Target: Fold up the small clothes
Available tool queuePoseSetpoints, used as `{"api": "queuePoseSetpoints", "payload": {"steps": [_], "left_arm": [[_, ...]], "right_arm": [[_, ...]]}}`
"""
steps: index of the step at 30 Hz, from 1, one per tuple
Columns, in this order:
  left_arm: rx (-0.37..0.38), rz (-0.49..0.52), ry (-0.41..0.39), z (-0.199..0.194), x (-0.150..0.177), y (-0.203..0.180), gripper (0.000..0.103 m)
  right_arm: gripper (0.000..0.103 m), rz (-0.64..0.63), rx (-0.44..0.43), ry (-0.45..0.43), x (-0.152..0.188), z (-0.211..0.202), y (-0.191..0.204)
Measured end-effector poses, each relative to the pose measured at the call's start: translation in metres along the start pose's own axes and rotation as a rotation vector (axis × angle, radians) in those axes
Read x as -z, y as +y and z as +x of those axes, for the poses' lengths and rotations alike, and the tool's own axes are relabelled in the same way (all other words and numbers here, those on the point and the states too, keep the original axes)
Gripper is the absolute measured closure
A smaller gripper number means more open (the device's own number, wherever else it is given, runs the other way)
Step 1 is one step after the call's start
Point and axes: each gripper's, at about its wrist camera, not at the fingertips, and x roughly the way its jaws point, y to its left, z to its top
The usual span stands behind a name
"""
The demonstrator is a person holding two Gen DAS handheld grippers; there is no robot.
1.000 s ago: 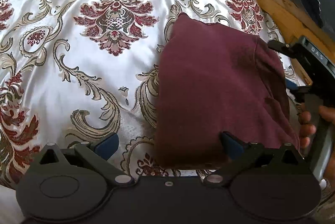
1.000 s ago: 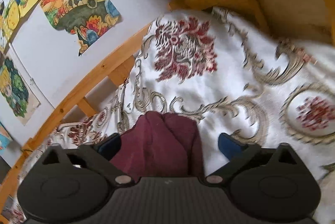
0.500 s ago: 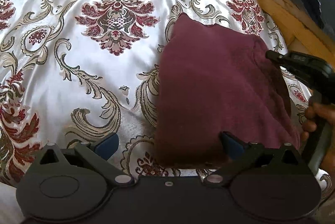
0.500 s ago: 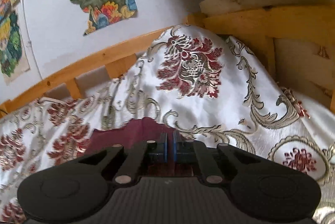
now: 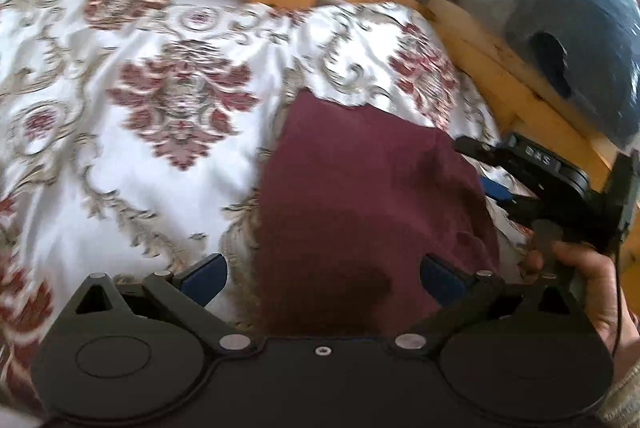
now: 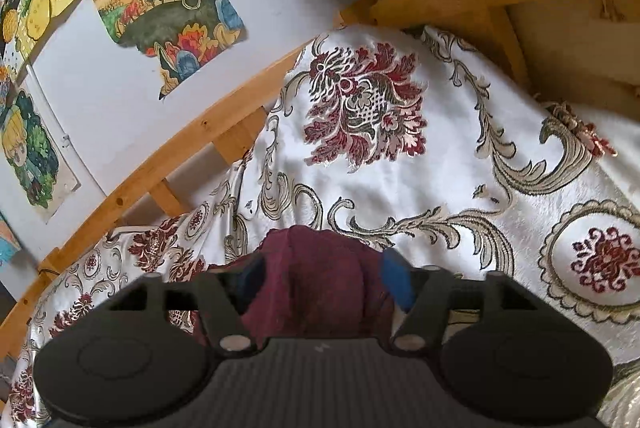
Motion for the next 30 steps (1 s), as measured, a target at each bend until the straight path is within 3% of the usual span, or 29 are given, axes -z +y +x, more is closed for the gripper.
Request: {"api": "queuePoseSetpoints", "payload": {"steps": [2, 6, 8, 12, 14, 19, 30], "left_arm": [[0.009, 0.012, 0.038, 0.01, -0.001, 0.0, 0.001], [-0.001, -0.005, 0.131, 0.03, 0.006, 0.005, 0.001], [0.009, -0.025, 0.15, 0.035, 0.011, 0.011, 0.0], [0.039, -0.022, 0.146, 0.036, 0.014, 0.017, 0.0], [0.053, -0.022, 0.148, 0.038, 0.014, 0.02, 0.0], [0.073, -0.023, 0.148, 0.04, 0.015, 0.023, 0.0], [0.078, -0.026, 0.146, 0.04, 0.014, 0.025, 0.0]], "right_arm": [[0.019, 0.008, -0.002, 0.005, 0.001, 0.006, -0.002], [0.018, 0.041, -0.024, 0.047, 0.01, 0.021, -0.007], [0.018, -0.031, -0.008, 0.042, 0.016, 0.023, -0.002], [0.021, -0.067, -0.014, 0.027, 0.022, 0.025, 0.0], [0.03, -0.036, -0.023, 0.01, 0.022, 0.025, -0.004], [0.039, -0.009, -0.001, -0.006, 0.024, 0.025, -0.009], [0.041, -0.025, 0.024, -0.016, 0.028, 0.025, -0.008]]}}
